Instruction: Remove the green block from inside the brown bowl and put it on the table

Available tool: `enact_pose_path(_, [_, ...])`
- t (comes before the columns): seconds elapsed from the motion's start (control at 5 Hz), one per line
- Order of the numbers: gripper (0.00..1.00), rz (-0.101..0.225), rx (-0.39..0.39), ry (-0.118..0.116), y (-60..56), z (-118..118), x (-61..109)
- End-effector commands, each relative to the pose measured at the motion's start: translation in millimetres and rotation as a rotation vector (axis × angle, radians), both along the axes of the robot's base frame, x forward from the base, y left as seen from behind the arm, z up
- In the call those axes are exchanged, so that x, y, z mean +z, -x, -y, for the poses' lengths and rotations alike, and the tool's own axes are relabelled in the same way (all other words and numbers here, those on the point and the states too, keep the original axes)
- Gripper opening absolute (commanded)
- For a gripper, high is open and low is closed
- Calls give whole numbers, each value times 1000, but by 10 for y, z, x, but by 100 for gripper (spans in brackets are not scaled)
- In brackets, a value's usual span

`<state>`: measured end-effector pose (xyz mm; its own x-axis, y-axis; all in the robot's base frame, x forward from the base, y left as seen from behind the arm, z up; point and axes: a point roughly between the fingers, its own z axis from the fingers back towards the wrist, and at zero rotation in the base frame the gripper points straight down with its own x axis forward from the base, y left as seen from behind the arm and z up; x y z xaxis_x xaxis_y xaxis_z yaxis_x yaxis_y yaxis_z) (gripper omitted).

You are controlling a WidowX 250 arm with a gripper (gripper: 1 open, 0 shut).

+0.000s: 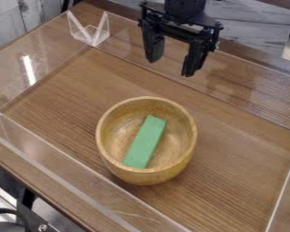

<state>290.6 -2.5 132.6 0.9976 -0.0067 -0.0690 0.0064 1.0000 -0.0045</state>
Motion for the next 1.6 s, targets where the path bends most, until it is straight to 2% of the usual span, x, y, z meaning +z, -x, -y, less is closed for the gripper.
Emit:
enact_pose_path(0.0, [100, 3, 20, 4, 172, -29, -86])
enact_pose_path(0.2, [100, 4, 40, 4, 566, -42, -327])
enact_pose_path(0.4, [100, 51, 57, 12, 817, -12, -600])
enact_pose_path(0.6, [100, 97, 49, 22, 829, 25, -704])
enact_pose_path(1.4, [100, 108, 79, 45, 735, 18, -831])
